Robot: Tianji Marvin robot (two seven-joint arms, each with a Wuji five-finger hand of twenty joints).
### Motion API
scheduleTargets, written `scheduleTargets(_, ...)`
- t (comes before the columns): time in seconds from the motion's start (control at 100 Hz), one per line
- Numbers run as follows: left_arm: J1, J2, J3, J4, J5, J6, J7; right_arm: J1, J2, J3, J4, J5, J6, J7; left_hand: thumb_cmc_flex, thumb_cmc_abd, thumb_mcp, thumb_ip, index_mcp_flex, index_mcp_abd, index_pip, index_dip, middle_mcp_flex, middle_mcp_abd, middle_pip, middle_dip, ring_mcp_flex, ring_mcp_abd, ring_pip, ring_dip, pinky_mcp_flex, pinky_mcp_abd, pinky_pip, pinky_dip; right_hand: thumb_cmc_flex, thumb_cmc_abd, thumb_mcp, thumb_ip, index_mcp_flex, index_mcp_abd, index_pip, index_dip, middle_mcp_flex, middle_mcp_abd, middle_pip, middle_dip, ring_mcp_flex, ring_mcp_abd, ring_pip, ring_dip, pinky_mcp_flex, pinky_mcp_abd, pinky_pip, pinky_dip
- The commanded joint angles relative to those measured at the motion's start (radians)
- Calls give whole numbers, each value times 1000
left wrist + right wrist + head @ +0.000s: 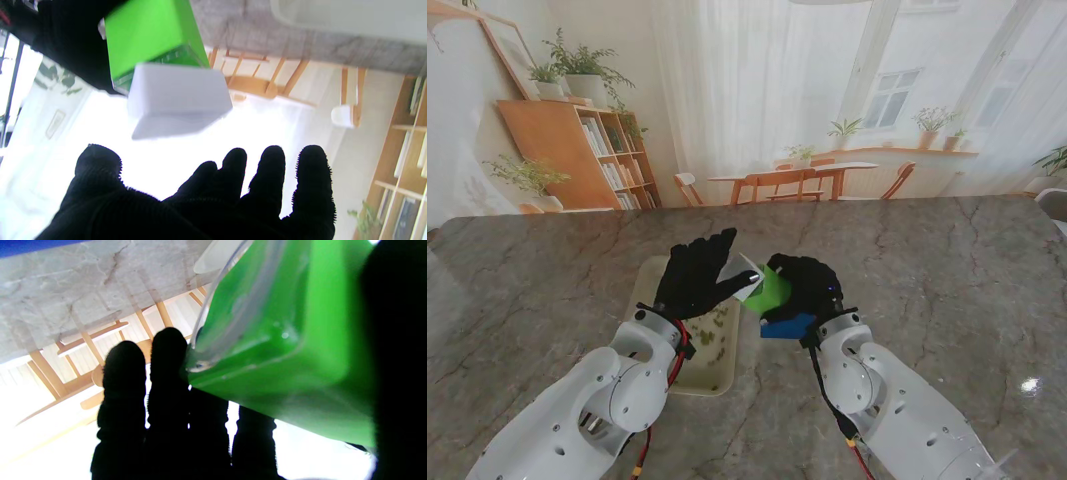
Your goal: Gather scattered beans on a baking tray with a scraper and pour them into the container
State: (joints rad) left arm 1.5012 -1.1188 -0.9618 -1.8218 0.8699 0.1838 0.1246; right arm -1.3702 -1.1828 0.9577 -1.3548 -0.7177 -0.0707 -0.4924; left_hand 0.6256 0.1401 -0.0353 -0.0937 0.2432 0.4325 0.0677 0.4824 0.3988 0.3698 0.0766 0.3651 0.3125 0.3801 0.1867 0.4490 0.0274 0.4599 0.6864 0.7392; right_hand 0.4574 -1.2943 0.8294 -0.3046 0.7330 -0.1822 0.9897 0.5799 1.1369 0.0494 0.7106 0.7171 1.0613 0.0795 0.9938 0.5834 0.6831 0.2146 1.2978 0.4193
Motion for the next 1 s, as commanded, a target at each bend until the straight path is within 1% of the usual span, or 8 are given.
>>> scheduleTargets(0.0,19,2,-33,-4,28,-24,31,5,-8,6,14,7,6,14,29,52,-3,69,-55,22,-15,-8,-55,-8,-15,-22,-52,-26,-31,-31,-33,-31,-62,-41,155,191,570,26,45,-155,182,54,38,-39,122,1,20,-133,75,-2,-8,-2,19,3)
scheduleTargets(0.12,53,5,-117,-3,33,-163,68,7,-13,13,24,31,7,16,81,16,-3,70,-95,4,-20,-1,-108,-73,-26,-37,-91,-101,-69,-87,-48,-87,-171,-86,158,211,549,32,38,-165,179,54,32,-49,112,-2,16,-136,60,-7,-12,-8,13,-2)
scheduleTargets(0.26,89,23,-218,-1,14,-338,5,7,-17,19,29,48,2,15,112,-94,1,75,-97,-18,-31,-17,-147,-134,-42,-75,-136,-173,-112,-162,-51,-139,-279,-141,159,221,536,36,37,-172,178,54,29,-57,105,-2,13,-138,49,-8,-15,-11,8,-5)
scheduleTargets(0.46,89,52,-272,33,91,-491,-73,4,-27,16,30,85,-23,5,113,-197,7,78,-108,-17,-85,-125,-231,-149,-66,-138,-192,-194,-119,-210,-57,-173,-330,-195,158,230,523,40,34,-184,174,53,29,-67,95,-1,13,-142,35,-7,-16,-16,2,-8)
scheduleTargets(0.51,80,57,-271,42,115,-511,-81,4,-28,14,30,88,-30,4,117,-203,10,75,-104,-15,-90,-183,-249,-150,-60,-142,-204,-194,-111,-210,-64,-181,-325,-210,158,231,523,41,36,-186,174,54,29,-69,93,-1,13,-142,32,-6,-17,-16,2,-8)
scheduleTargets(0.85,-11,58,-189,122,122,-554,-59,2,-30,0,32,90,-66,-1,159,-226,17,68,-102,-32,-81,-219,-249,-161,-54,-137,-218,-198,-104,-212,-76,-189,-295,-227,154,231,522,42,33,-191,173,55,30,-75,87,1,13,-144,21,-4,-19,-19,-3,-11)
scheduleTargets(0.94,-25,54,-172,137,93,-547,-53,-2,-31,0,28,98,-74,0,178,-243,14,65,-106,-57,-53,-176,-218,-183,-46,-129,-196,-206,-96,-213,-73,-191,-272,-246,155,228,523,42,34,-192,171,55,31,-76,86,2,13,-143,21,-3,-19,-19,-4,-11)
scheduleTargets(0.99,-30,52,-165,142,82,-545,-55,-4,-32,0,26,100,-77,-2,181,-252,14,64,-106,-78,-21,-97,-169,-194,-33,-115,-170,-217,-90,-209,-63,-193,-251,-257,154,228,524,41,36,-192,173,56,32,-75,86,3,13,-144,19,-3,-19,-20,-4,-11)
